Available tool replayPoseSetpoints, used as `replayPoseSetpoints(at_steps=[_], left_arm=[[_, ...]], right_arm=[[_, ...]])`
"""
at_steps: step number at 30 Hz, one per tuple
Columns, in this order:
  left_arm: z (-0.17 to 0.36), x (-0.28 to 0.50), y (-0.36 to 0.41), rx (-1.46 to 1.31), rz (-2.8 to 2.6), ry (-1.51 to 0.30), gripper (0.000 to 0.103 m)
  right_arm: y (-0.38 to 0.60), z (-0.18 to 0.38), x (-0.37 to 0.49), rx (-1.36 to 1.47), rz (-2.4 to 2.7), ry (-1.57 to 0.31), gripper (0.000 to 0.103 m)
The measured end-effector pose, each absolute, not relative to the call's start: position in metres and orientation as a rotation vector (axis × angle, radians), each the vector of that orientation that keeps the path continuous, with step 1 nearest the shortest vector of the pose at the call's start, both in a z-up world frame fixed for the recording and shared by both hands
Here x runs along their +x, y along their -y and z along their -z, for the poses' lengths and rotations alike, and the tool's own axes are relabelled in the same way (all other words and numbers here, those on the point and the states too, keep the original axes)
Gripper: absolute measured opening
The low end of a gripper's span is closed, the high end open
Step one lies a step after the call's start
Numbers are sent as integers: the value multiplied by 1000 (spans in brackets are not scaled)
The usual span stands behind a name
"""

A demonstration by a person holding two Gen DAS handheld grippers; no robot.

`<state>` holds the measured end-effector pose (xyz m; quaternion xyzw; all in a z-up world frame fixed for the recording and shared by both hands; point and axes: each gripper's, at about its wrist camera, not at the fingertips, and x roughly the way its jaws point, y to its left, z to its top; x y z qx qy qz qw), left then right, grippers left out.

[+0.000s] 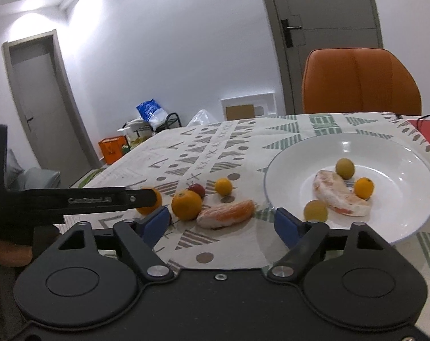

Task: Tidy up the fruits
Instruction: 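Grasp the red apple with the left tool, then grasp the large orange with the right tool while the left holds the apple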

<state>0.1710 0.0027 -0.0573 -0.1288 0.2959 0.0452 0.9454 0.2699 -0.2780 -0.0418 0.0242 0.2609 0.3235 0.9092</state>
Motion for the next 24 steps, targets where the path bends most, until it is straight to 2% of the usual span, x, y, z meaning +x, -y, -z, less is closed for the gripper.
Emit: replayPoseSetpoints(at_steps=[5,9,12,16,24], left_arm=[[67,176,0,-279,-56,-634,50],[74,181,2,-289,-41,-650,49],[79,184,1,-304,-36,-662,43],[81,185,-2,-324,-26,-654,22],[74,176,-13,-346,-24,-629,22]], right_arm=[[270,46,273,29,-664,-552,78],[265,50,277,15,-658,-568,74],[262,52,280,4,-651,-572,74],[259,54,283,2,-649,-581,74],[247,54,286,-7,-669,-591,72]])
